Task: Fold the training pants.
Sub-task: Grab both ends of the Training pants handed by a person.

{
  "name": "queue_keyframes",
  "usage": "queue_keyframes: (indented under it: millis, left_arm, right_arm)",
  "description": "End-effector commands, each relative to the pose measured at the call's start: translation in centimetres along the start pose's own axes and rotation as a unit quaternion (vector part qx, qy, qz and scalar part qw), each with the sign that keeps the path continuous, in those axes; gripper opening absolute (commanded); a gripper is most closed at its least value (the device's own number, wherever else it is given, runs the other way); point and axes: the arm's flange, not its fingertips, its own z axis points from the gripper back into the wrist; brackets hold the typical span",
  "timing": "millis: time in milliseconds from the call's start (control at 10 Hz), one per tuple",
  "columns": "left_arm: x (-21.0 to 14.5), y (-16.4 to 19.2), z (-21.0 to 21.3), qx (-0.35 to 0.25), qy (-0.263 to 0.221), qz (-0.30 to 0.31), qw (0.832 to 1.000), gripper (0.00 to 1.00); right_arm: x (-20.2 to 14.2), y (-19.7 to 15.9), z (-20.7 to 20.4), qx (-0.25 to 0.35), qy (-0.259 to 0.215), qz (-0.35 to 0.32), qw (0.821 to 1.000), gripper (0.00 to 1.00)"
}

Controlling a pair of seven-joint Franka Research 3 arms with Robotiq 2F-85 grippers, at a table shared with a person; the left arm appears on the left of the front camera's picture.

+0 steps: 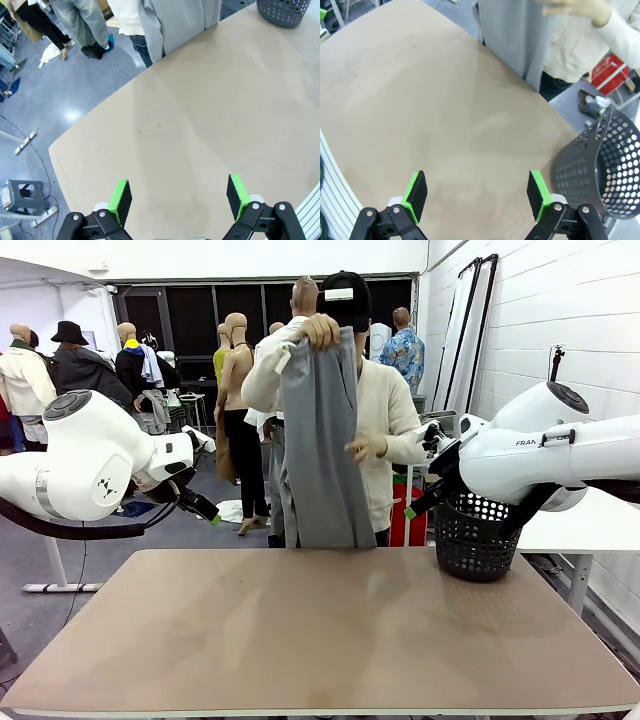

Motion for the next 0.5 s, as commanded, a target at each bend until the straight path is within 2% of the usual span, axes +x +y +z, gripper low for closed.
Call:
queue_keyframes:
  millis: [0,400]
  left_arm:
    - [-0.04,0.05,0.08,0.004,0.002,0.001,1.0,1.0]
    - [-0.04,0.05,0.08,0.004,0.002,0.001,1.0,1.0]
  right_arm:
    - [-0.1,0.04,-0.08,0.002,0.002,0.0,1.0,1.0]
    - [-0.1,0.04,-0.08,0.002,0.002,0.0,1.0,1.0]
